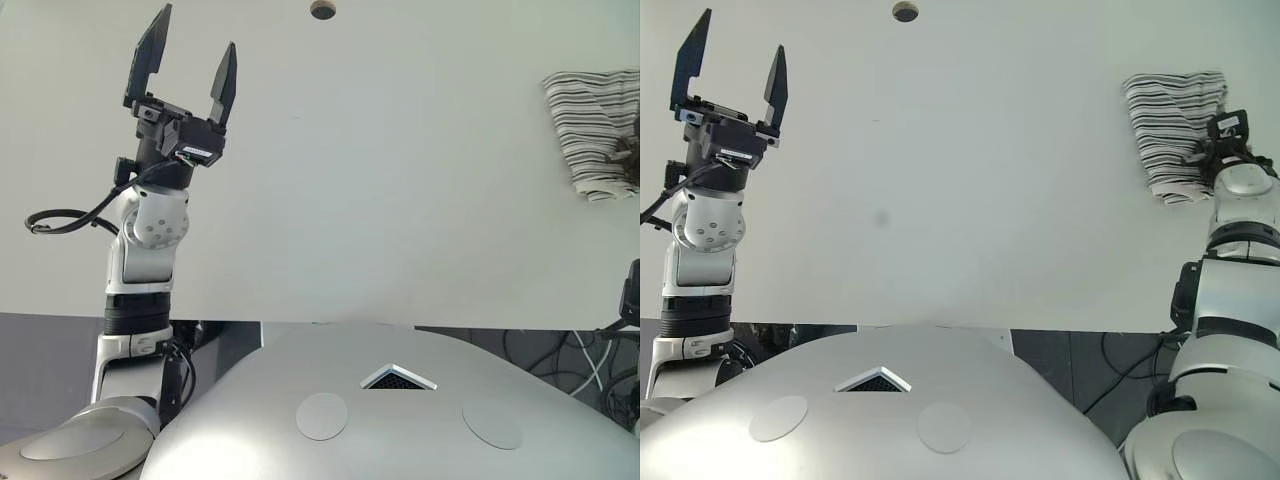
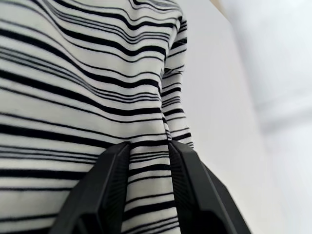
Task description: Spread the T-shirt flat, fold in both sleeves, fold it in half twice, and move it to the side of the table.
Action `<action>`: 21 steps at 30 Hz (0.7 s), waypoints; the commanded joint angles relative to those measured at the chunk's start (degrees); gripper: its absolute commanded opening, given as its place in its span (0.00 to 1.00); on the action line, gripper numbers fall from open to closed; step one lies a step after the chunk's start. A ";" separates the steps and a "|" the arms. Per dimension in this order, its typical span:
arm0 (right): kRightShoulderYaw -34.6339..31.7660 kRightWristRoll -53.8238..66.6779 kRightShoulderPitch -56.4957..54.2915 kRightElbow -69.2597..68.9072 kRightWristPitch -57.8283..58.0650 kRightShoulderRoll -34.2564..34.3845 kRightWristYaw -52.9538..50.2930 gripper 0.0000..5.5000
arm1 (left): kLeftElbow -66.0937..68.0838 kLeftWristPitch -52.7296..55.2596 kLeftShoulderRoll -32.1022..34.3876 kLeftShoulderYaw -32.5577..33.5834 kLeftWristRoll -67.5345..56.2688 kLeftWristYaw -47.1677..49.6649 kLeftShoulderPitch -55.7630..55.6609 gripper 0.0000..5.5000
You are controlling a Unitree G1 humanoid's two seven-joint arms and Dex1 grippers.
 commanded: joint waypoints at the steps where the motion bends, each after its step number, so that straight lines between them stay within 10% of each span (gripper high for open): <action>1: -1.14 -1.75 0.82 1.98 4.71 3.08 -2.31 0.27 | -1.54 1.16 -1.01 0.63 1.08 0.86 1.27 0.57; 8: -10.33 2.21 -1.12 -2.36 -4.42 3.31 -15.96 0.27 | -1.41 2.32 -3.51 1.01 -0.40 1.72 1.08 0.57; 12: -17.20 -2.00 9.31 -52.85 -17.72 12.37 -36.39 0.27 | -0.50 2.80 -7.80 1.94 -4.94 4.69 -4.13 0.57; 15: -3.83 -4.28 13.88 -76.18 -16.28 25.82 -34.87 0.27 | -0.41 3.44 -11.32 0.60 -6.31 5.64 -6.45 0.57; 21: 10.83 -1.52 17.88 -76.46 -17.57 38.24 -24.63 0.27 | 1.93 3.57 -17.74 -0.21 -1.97 9.77 -7.10 0.57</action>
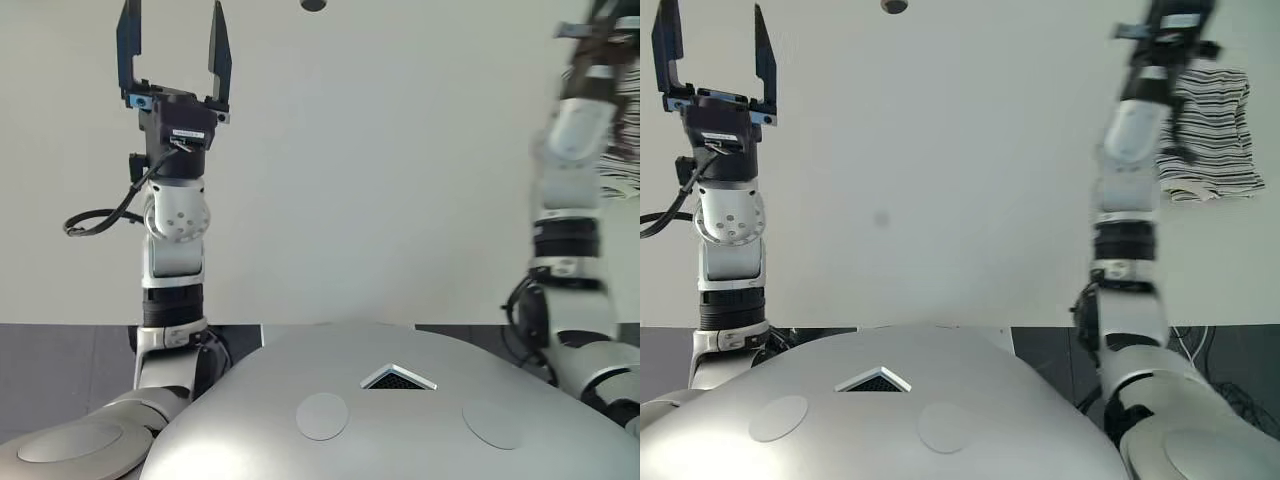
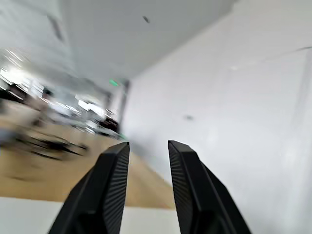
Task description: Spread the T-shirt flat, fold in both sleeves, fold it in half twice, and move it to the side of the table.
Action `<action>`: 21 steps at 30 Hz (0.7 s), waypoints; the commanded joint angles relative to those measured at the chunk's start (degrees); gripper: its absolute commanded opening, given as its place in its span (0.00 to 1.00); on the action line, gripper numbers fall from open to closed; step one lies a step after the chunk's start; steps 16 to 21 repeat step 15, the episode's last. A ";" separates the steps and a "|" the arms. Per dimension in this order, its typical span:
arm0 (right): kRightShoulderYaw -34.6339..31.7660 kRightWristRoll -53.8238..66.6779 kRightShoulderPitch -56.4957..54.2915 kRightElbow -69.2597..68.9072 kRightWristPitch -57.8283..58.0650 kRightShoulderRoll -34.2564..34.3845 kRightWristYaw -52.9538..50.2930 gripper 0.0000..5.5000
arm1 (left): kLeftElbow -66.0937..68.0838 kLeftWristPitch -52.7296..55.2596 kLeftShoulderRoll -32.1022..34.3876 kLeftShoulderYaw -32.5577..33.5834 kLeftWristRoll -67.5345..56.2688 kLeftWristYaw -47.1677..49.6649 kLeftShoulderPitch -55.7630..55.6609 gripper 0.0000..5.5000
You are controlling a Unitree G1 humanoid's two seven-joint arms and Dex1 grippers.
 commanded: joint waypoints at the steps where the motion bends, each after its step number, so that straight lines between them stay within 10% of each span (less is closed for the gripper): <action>1: 9.98 0.95 5.59 -12.86 -1.58 9.02 5.58 0.27 | 3.25 2.89 -6.37 -0.69 1.20 6.83 -4.51 0.57; 21: 8.91 -2.87 6.31 -10.37 -6.34 14.24 10.16 0.27 | 5.65 -0.15 -7.14 -3.76 2.48 9.67 -5.92 0.57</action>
